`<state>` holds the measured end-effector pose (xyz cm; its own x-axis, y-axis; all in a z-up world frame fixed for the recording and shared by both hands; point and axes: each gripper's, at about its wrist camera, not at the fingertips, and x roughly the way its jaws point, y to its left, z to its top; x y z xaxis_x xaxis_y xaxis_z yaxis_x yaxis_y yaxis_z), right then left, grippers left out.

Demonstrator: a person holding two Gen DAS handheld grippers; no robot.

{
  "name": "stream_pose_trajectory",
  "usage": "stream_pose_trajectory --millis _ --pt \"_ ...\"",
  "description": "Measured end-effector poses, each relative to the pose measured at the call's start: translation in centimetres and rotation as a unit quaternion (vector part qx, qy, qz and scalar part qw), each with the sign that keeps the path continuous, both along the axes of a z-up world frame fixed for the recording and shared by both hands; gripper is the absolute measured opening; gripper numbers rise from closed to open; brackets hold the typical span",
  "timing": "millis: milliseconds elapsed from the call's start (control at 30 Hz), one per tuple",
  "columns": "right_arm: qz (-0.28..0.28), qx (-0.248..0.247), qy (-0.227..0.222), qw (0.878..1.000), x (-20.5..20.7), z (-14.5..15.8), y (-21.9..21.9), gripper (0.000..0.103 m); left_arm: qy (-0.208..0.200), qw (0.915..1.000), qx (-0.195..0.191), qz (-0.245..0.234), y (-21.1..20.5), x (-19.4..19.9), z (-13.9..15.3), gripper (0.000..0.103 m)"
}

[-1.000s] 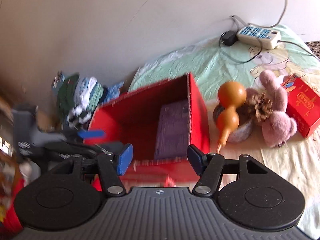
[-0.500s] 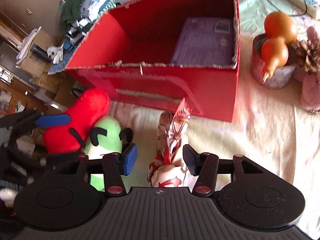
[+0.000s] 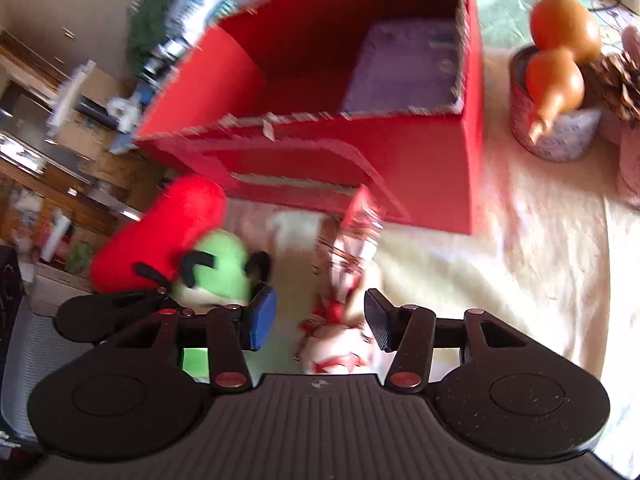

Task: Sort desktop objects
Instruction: 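Grasp the red heart-shaped pillow with the right gripper and lift it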

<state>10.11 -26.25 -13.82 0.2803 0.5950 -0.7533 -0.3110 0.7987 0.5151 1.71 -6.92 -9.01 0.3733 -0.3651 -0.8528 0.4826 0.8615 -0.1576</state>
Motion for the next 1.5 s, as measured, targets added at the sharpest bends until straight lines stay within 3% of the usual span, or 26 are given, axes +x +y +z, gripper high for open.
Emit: stream_pose_trajectory --millis 67,167,333,500,567,600,667,700,733,767,800,833,967,1033,1133,1233,1300,1400,1500 --pt "0.015 0.028 -0.017 0.999 -0.1 0.9 0.5 0.053 -0.023 0.9995 0.014 0.016 1.3 -0.8 1.1 0.080" --pt "0.038 0.020 -0.026 0.999 0.0 1.2 2.2 0.053 -0.030 0.9979 0.044 0.037 2.7 -1.4 1.6 0.079" --pt "0.072 0.043 0.008 0.996 0.8 0.3 4.2 0.053 -0.064 0.9925 0.068 0.080 5.6 -2.0 3.5 0.079" --pt "0.100 0.114 0.028 0.988 1.3 0.7 6.3 0.053 -0.081 0.9839 0.068 0.144 10.3 -1.5 5.5 0.085" --pt "0.107 0.131 0.030 0.985 1.7 0.9 7.6 0.054 -0.098 0.9784 0.087 0.160 11.8 -1.4 5.8 0.089" --pt "0.106 0.129 0.029 0.985 1.9 0.9 8.5 0.054 -0.117 0.9737 0.104 0.166 12.5 -1.3 5.4 0.098" --pt "0.104 0.127 0.026 0.986 2.4 0.8 10.1 0.055 -0.152 0.9630 0.135 0.177 14.3 -0.6 3.6 0.102" --pt "0.103 0.126 0.025 0.986 2.6 0.8 10.9 0.055 -0.129 0.9661 0.131 0.181 15.4 0.5 1.9 0.101" --pt "0.102 0.125 0.024 0.987 2.8 0.8 11.8 0.055 -0.090 0.9716 0.122 0.181 16.4 1.8 0.1 0.084" --pt "0.101 0.124 0.029 0.987 2.9 0.6 12.2 0.055 -0.050 0.9755 0.113 0.182 17.5 3.0 -1.8 0.075" --pt "0.099 0.122 0.036 0.987 3.1 0.5 12.5 0.055 -0.032 0.9778 0.099 0.182 18.3 3.6 -2.9 0.084" --pt "0.098 0.120 0.043 0.987 3.2 0.3 12.9 0.055 -0.033 0.9793 0.079 0.183 18.9 3.6 -3.3 0.086" --pt "0.090 0.116 0.072 0.987 3.1 0.1 13.7 0.055 -0.013 0.9838 0.020 0.178 20.1 3.6 -4.4 0.089" --pt "0.085 0.113 0.088 0.986 2.9 -0.1 14.2 0.055 0.005 0.9860 0.026 0.164 19.4 3.7 -5.4 0.088" --pt "0.069 0.093 0.110 0.987 2.7 -0.7 15.3 0.055 -0.019 0.9873 0.069 0.142 17.4 2.8 -5.7 0.081" --pt "0.035 0.066 0.137 0.988 3.1 -2.0 16.3 0.057 -0.022 0.9873 0.056 0.147 17.6 2.3 -5.5 0.075" --pt "0.014 0.072 0.150 0.986 3.3 -2.5 16.3 0.056 -0.024 0.9870 0.041 0.154 18.0 2.2 -5.2 0.073" --pt "-0.003 0.090 0.161 0.983 3.5 -2.7 16.3 0.065 -0.035 0.9876 0.024 0.151 18.3 1.9 -4.2 0.072" --pt "0.016 0.085 0.148 0.985 3.1 -2.2 17.0 0.055 -0.051 0.9881 0.015 0.144 19.2 1.8 -2.7 0.072"
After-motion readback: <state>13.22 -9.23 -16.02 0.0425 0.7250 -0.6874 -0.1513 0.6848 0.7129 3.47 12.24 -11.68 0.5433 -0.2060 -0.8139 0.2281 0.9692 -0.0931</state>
